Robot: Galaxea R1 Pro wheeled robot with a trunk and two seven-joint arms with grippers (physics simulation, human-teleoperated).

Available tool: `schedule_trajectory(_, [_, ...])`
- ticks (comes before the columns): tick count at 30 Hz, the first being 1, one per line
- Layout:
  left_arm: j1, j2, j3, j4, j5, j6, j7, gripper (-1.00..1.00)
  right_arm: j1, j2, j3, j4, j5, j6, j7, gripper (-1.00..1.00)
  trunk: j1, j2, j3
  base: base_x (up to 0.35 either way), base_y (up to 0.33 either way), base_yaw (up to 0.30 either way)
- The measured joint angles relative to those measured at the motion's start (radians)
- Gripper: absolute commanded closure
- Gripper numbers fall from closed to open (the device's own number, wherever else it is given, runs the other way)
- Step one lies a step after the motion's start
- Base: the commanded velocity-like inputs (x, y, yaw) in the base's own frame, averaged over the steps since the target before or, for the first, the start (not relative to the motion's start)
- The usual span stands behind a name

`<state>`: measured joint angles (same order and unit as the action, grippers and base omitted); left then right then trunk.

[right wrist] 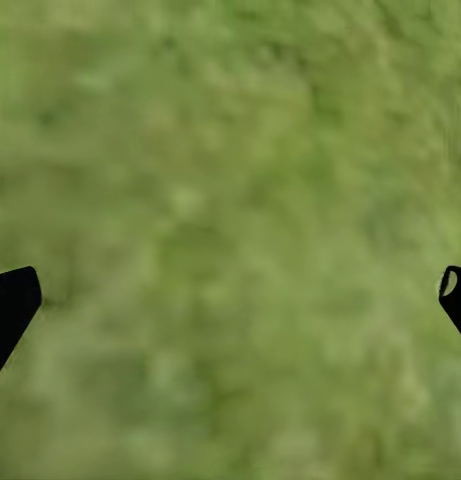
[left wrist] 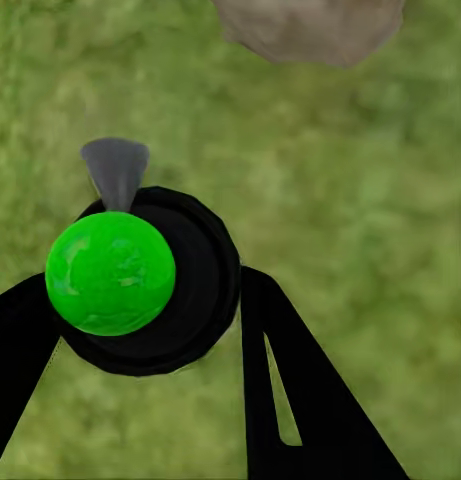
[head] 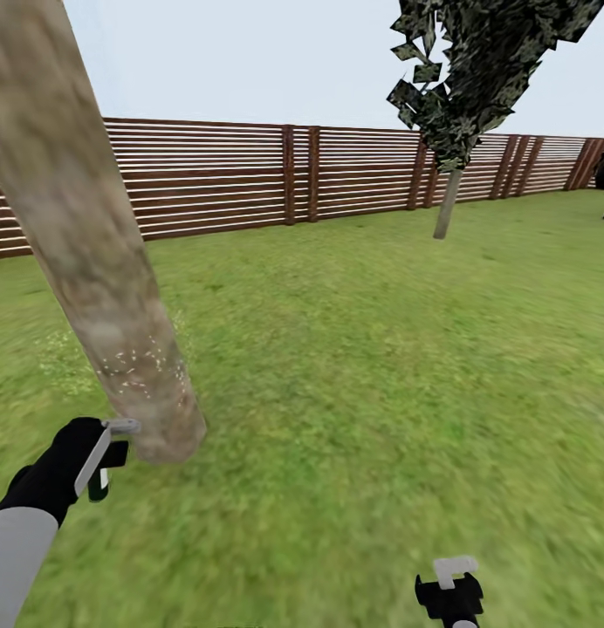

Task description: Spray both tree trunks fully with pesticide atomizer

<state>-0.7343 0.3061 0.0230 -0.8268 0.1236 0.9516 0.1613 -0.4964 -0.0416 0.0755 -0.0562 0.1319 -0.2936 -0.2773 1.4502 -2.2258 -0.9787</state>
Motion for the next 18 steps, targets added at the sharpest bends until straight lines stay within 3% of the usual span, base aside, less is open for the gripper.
schedule_trajectory(11, [0.001,-0.011,0.003,-0.014,0.002,-0.019,0.001,1.00,0.000,-0.001,0.000,0.000,0.000,0.000,-0.001,-1.00,-0.001,0.000,0.000,0.253,0.000,0.037])
schedule_trajectory(14, [0.001,-0.011,0.003,-0.013,0.000,-0.019,0.002,1.00,0.000,0.000,0.000,0.000,0.000,0.000,-0.001,-1.00,0.000,0.000,0.000,0.029,0.000,0.021])
schedule_trajectory(18, [0.002,-0.009,0.003,-0.013,-0.001,-0.021,0.002,1.00,0.000,0.000,0.000,0.000,0.000,0.000,-0.003,-1.00,0.000,0.000,0.000,0.002,0.000,0.229])
